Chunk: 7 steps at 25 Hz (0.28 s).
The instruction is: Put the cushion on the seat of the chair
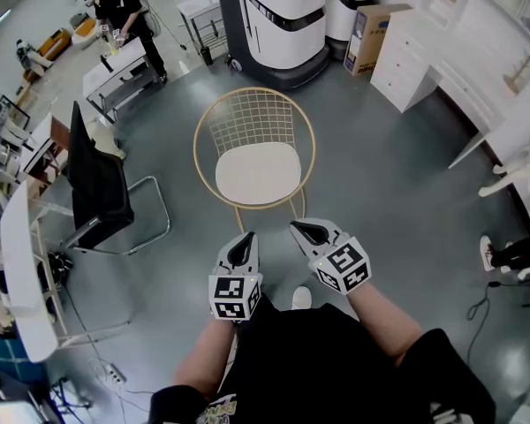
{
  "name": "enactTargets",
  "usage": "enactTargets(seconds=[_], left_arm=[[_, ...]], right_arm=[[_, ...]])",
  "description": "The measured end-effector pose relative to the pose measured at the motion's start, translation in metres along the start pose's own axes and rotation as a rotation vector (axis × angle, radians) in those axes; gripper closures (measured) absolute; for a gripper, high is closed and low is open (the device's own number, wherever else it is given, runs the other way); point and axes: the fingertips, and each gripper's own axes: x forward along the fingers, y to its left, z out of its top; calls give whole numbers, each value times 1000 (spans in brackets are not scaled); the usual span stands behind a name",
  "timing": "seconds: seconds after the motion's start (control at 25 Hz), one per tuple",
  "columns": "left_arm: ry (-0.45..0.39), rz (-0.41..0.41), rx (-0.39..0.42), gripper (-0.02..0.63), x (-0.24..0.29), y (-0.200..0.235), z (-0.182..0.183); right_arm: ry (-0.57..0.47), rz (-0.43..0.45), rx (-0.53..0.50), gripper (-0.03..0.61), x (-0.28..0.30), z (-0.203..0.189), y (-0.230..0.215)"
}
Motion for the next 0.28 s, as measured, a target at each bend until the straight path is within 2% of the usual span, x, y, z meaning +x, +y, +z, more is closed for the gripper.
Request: enactTargets(seconds=[0.28], left_arm=[[3,-7,-3,597,-3,1,-3]], right_arm=[[1,-2,5,566,4,-2,6]])
